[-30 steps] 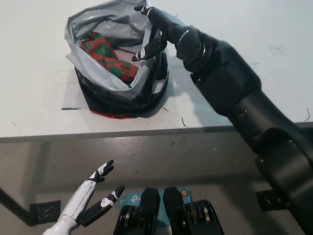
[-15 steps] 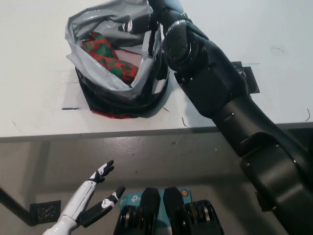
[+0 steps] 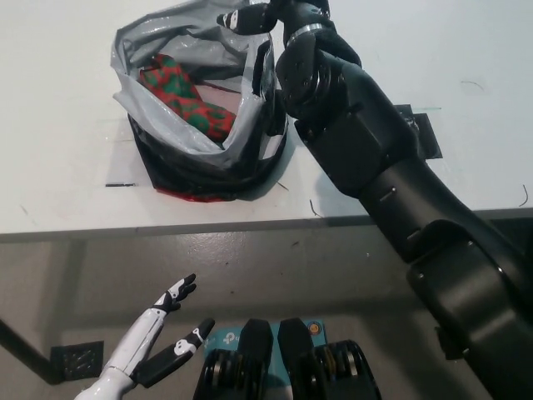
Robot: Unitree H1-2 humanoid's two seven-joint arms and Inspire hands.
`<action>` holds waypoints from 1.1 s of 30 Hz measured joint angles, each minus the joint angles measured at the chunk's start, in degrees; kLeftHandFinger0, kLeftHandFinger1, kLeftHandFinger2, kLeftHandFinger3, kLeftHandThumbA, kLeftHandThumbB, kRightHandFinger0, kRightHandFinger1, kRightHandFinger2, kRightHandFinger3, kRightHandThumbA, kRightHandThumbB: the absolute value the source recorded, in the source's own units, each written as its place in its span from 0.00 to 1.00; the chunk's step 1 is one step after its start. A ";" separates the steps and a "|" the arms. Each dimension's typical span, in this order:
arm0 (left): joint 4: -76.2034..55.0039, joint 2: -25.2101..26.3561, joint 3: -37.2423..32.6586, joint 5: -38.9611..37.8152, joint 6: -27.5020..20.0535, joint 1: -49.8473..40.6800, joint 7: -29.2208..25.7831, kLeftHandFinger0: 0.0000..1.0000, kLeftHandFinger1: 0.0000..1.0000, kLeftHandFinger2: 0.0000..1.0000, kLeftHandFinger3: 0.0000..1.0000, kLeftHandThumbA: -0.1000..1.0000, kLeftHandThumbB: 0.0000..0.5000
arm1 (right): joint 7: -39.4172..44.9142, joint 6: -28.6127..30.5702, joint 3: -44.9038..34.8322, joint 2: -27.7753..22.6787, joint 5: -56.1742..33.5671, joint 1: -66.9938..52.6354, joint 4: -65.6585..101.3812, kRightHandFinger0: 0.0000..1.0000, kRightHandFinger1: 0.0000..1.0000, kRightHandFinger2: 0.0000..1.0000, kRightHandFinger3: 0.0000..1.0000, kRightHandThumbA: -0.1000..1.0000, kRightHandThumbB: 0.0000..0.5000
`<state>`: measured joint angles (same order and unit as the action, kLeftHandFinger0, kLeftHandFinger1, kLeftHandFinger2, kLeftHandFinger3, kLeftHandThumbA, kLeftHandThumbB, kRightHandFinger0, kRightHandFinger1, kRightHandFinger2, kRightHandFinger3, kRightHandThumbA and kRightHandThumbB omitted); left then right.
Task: The robot uses its right hand to pick up a bag of coffee beans and puts it in the black plastic bag, then the robot grabs the top of the bag and lifts it.
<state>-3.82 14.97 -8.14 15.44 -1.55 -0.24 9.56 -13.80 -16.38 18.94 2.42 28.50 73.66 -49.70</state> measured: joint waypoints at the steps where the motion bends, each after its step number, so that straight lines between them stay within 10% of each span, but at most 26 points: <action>1: 0.00 0.00 -0.01 0.00 0.00 -0.01 0.00 1.00 1.00 1.00 1.00 0.78 0.31 | -0.04 -0.29 -0.04 0.20 0.01 0.00 -0.34 1.00 1.00 1.00 1.00 0.97 1.00; 33: -0.45 -0.01 -0.13 0.24 0.21 -0.40 -0.01 1.00 1.00 1.00 1.00 0.78 0.31 | -2.52 -0.91 -1.81 4.72 -1.59 -0.17 -20.70 1.00 1.00 1.00 1.00 0.97 1.00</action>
<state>-4.27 14.96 -8.27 15.68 -1.34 -0.64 9.55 -16.32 -17.28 17.13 7.14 26.91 73.49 -70.40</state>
